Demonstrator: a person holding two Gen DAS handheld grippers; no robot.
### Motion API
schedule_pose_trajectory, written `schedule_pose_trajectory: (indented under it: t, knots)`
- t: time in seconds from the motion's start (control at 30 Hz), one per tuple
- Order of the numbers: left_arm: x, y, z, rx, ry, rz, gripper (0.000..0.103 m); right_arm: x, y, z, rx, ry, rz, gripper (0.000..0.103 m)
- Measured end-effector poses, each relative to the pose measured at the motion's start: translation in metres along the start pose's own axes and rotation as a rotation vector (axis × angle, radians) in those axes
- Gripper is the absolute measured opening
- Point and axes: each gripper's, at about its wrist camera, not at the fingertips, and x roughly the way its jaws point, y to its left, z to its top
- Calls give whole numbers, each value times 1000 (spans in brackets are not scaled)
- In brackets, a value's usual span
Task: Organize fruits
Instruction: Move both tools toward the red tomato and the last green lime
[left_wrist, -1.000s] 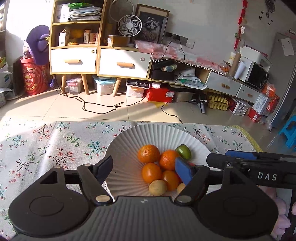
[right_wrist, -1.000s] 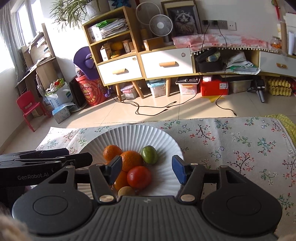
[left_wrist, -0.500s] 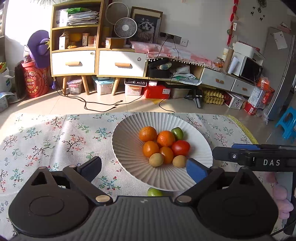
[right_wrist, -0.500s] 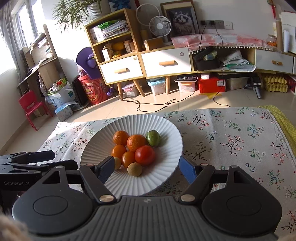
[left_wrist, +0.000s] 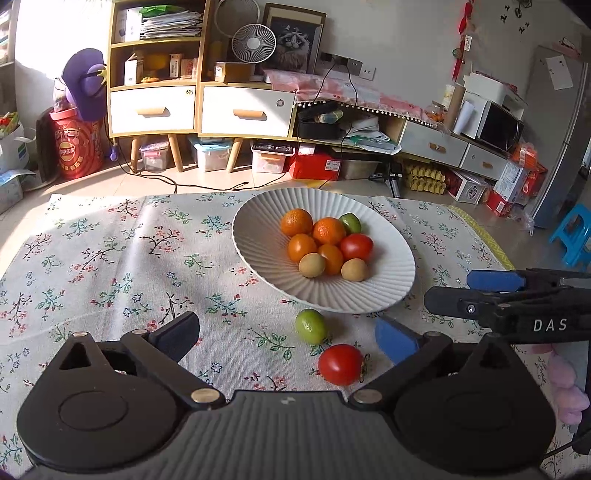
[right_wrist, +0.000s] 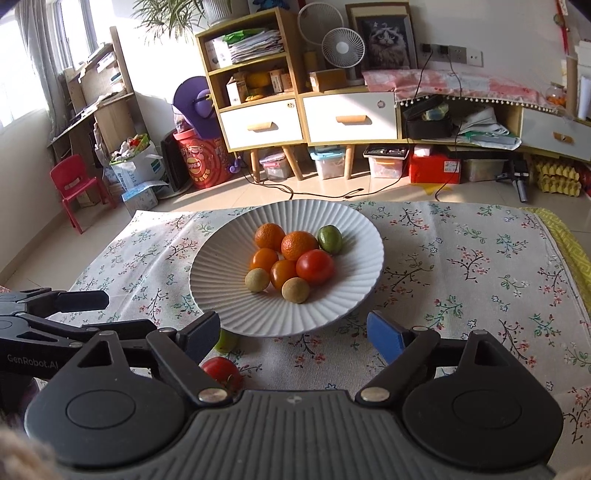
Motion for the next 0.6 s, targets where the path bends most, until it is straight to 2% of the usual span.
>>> schedule_pose_trajectory:
  t: [0.33,0.6]
  knots:
    - [-6,2,-23,0,13,-15,97,-7,11,-20,-11,-7,44,88]
    - [-2,3,-44,-6,44,-9,97,-7,15,-29,-76,8,43,89]
